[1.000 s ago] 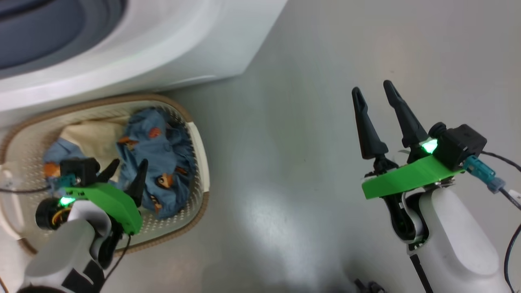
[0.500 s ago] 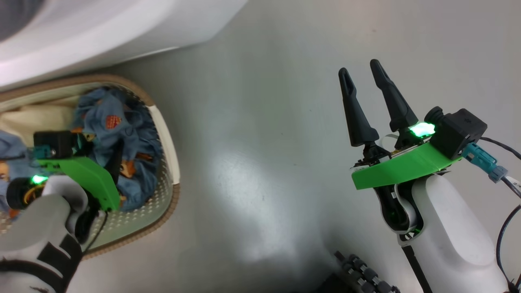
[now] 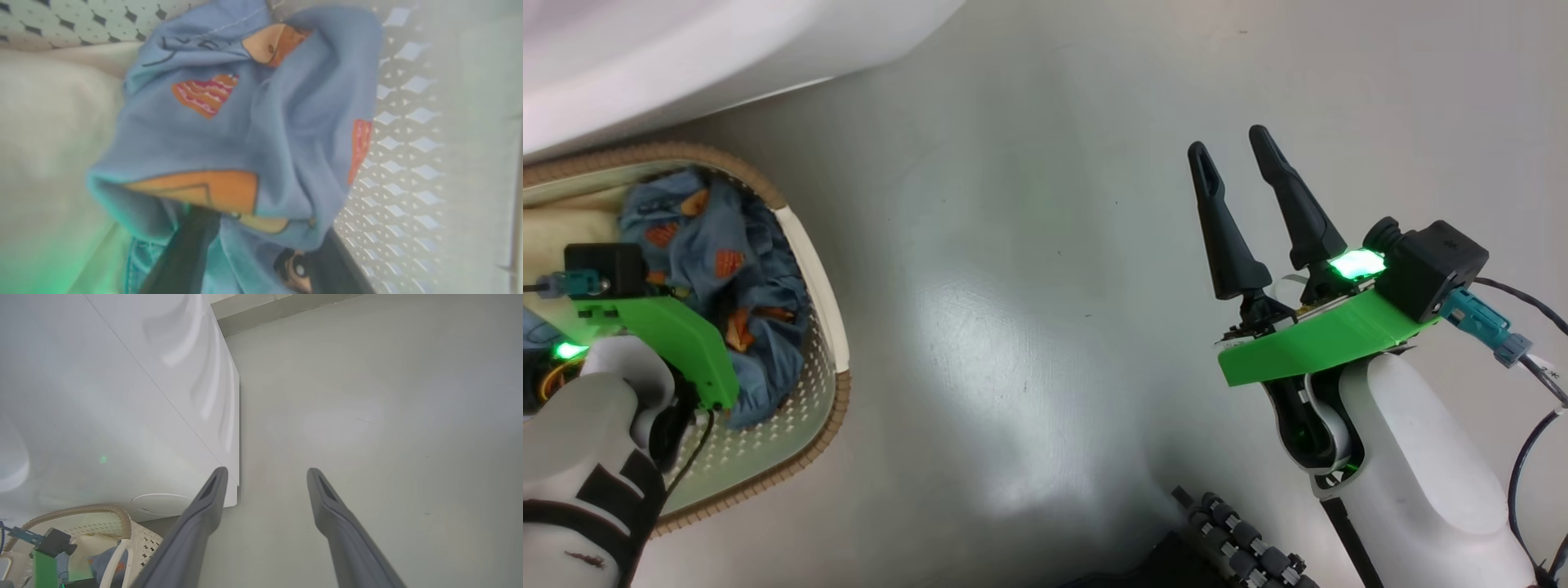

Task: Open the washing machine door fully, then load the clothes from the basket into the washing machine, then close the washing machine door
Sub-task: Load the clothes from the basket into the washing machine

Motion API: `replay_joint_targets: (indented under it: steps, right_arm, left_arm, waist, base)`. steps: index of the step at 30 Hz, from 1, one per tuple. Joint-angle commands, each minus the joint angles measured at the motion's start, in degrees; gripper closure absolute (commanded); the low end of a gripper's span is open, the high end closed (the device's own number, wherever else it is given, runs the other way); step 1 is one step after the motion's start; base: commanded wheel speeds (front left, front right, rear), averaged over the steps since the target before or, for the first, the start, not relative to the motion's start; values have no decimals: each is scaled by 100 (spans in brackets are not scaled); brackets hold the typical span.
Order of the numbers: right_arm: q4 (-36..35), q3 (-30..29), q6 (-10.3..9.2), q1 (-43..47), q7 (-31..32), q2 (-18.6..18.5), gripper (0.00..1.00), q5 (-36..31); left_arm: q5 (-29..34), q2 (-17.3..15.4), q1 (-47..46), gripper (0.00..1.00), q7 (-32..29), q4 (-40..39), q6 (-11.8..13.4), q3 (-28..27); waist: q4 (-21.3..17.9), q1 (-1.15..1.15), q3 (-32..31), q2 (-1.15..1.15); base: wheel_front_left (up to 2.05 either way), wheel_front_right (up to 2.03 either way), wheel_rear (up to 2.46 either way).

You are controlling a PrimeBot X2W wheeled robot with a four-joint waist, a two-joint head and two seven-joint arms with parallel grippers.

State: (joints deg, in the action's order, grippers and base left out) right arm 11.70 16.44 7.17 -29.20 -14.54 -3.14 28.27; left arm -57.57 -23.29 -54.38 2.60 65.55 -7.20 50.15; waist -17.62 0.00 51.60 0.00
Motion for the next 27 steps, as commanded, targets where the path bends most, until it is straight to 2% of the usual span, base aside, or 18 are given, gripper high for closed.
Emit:
replay_joint_targets:
  steps: [1,10,22,27]
  right_arm:
    - [-121,87,32,88,-46,26,0,7]
    - [-87,41,32,133,-46,26,0,-45]
    - [234,-49,32,319,-46,26,0,-223]
    - [388,-76,32,393,-46,26,0,-227]
  left_arm:
    - [-27,-98,8,100,57,31,-28,-63]
    - [-259,-45,219,100,562,-56,-28,61]
    - [-711,6,749,100,1165,-816,-28,238]
    - [-863,-15,1011,100,1232,-1067,-28,120]
  waist:
    - [14,0,-19,0]
    - [165,0,-401,0]
    - [524,0,-1262,0]
    - [635,0,-1697,0]
  base:
    - [0,0,0]
    - [0,0,0]
    - [0,0,0]
    - [0,0,0]
